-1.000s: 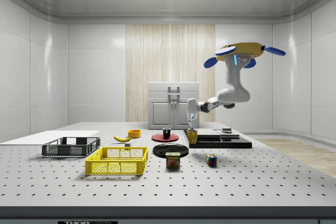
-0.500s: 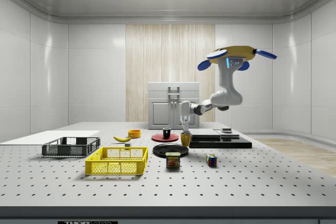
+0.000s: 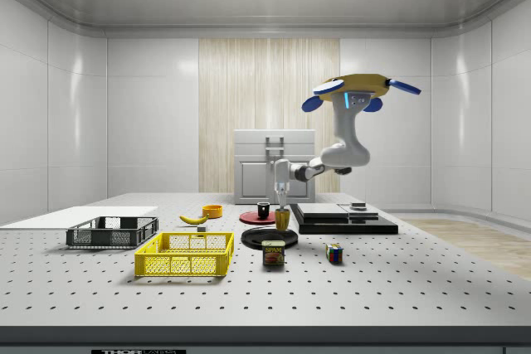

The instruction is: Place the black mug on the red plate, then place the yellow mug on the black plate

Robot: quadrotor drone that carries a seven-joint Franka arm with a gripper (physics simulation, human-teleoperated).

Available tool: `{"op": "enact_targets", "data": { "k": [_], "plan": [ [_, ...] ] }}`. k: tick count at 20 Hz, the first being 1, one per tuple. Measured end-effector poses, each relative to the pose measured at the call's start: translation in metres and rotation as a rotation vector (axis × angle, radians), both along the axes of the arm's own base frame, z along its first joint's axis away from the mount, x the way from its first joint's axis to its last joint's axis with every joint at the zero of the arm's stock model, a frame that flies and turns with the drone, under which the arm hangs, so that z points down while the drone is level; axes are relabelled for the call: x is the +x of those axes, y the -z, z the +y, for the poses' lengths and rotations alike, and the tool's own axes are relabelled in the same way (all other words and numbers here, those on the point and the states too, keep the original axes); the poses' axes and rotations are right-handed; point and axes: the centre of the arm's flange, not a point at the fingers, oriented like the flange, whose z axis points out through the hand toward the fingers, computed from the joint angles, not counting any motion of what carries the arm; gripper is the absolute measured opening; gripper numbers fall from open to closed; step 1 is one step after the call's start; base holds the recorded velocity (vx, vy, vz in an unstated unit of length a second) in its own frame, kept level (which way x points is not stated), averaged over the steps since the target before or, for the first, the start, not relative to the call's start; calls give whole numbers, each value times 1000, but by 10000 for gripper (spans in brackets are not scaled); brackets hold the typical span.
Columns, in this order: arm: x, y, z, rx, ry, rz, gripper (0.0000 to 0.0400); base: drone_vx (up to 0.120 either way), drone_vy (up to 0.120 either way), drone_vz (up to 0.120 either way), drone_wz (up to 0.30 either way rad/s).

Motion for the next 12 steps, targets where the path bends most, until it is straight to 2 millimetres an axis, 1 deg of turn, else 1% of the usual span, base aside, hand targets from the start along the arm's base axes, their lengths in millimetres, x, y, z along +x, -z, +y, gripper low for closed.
{"op": "enact_targets", "data": {
  "k": [4,7,12],
  "plan": [
    [0,0,0,0,0,0,110,120,0,0,0],
    [0,-4,0,0,0,0,110,0,0,0,0],
    [0,-22,0,0,0,0,110,0,0,0,0]
  ]
}}
